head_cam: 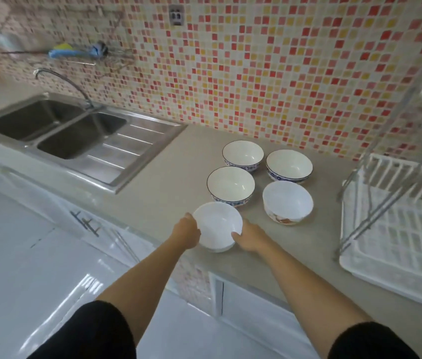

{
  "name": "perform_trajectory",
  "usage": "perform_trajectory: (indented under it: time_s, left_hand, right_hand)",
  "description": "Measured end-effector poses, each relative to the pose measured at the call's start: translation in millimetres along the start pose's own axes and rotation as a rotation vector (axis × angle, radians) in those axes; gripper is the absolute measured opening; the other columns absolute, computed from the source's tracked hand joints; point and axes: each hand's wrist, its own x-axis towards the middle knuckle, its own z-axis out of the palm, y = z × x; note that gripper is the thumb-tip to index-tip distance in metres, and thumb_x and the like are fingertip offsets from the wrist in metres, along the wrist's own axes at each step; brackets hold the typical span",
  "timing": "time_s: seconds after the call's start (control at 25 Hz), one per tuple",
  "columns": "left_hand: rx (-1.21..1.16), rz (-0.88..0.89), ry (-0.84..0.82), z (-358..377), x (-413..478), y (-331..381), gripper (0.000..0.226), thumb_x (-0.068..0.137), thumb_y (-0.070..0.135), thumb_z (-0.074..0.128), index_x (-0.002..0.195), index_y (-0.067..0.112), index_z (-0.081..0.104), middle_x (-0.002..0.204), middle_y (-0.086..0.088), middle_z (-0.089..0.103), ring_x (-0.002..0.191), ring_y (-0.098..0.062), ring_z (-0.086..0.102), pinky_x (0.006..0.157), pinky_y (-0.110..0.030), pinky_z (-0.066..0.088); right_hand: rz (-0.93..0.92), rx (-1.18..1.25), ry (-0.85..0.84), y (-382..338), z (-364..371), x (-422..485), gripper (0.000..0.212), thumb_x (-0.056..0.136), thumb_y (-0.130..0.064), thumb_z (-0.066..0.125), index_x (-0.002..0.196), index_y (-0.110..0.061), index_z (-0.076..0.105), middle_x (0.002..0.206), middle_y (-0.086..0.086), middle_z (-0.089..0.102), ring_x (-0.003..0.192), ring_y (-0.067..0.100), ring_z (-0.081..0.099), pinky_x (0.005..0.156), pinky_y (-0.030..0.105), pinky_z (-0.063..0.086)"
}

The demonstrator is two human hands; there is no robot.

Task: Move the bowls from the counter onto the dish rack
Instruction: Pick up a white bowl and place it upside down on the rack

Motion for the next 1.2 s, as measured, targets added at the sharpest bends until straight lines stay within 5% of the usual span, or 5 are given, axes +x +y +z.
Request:
perform_trajectory:
  time_s: [0.28, 0.56, 0.88, 1.04, 1.2]
  left_hand:
    - [-0.532, 0.136, 0.081, -56.8, -28.9, 11.8, 0.062, 0.082, -0.002, 0.051, 0.137, 0.016, 0.028, 0.114, -0.012, 0.047, 0.104, -0.037, 0.052, 0.078, -0.049, 0.058]
    - [-1.118, 0.567, 0.177, -177.8, -81.5, 147.5, 0.092, 0.059, 0.088, 0.028, 0.125, 0.025, 0.036, 0.134, -0.010, 0.048, 0.112, -0.017, 0.054, 0.083, -0.025, 0.042]
    - [-1.088, 0.986, 0.119, -212.5, -132.7, 315.4, 0.043, 0.083, 0.052, 0.046, 0.113, 0.023, 0.036, 0.110, 0.003, 0.059, 0.097, -0.006, 0.061, 0.091, -0.025, 0.046]
    - [-0.747, 1.127, 0.144, -196.9, -153.4, 393.9, 0.066, 0.086, 0.048, 0.057, 0.137, 0.021, 0.026, 0.113, 0.009, 0.052, 0.094, 0.002, 0.058, 0.062, -0.002, 0.050]
    - [-0.547, 1.049, 0.140, -182.2, -145.6, 450.3, 0.090, 0.070, 0.048, 0.075, 0.140, 0.021, 0.025, 0.126, 0.006, 0.052, 0.103, -0.012, 0.060, 0.080, -0.021, 0.053]
  right_hand:
    - [-0.231, 0.302, 0.296, -23.8, -41.3, -41.6, 0.052, 0.094, -0.013, 0.041, 0.145, -0.022, 0.031, 0.111, 0.014, 0.064, 0.091, 0.030, 0.063, 0.083, 0.039, 0.054]
    - [-0.650, 0.645, 0.777, -56.9, -215.4, -141.5, 0.007, 0.098, -0.037, 0.043, 0.102, -0.038, 0.049, 0.120, -0.007, 0.053, 0.114, 0.016, 0.055, 0.097, 0.040, 0.049]
    - [-0.620, 0.587, 0.800, 37.1, -363.1, -255.4, 0.091, 0.067, -0.049, 0.070, 0.145, -0.032, 0.026, 0.126, -0.015, 0.046, 0.118, 0.004, 0.051, 0.100, 0.023, 0.043]
    - [-0.487, 0.437, 0.908, 105.3, -413.4, -271.6, 0.104, 0.061, -0.049, 0.078, 0.148, -0.026, 0.027, 0.141, -0.008, 0.044, 0.124, 0.011, 0.048, 0.102, 0.029, 0.041]
    - [-0.345, 0.304, 0.892, 166.4, -444.8, -256.1, 0.102, 0.065, -0.039, 0.083, 0.148, -0.020, 0.028, 0.147, -0.001, 0.043, 0.130, 0.016, 0.046, 0.104, 0.033, 0.042]
